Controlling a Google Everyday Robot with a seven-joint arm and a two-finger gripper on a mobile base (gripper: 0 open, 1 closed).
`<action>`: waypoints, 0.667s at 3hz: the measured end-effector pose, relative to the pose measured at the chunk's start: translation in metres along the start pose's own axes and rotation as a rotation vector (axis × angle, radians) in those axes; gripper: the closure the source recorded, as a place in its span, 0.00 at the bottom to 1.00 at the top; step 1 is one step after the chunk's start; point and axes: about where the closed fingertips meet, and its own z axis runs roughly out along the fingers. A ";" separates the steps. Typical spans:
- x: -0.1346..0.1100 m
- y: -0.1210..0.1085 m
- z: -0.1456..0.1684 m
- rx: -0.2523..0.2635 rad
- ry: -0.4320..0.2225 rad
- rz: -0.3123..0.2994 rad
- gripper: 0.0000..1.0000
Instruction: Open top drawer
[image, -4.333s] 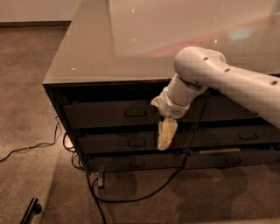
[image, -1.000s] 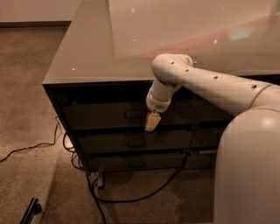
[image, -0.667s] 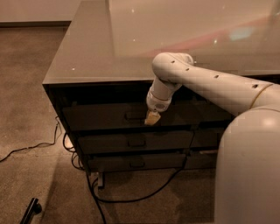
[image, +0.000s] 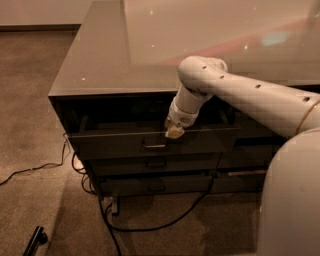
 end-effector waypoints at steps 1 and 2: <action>-0.003 0.000 -0.009 0.000 0.000 0.000 1.00; -0.004 0.000 -0.013 0.000 0.000 0.000 0.81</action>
Offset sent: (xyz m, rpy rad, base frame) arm 0.0001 0.0000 0.0075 0.0000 0.0000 0.0000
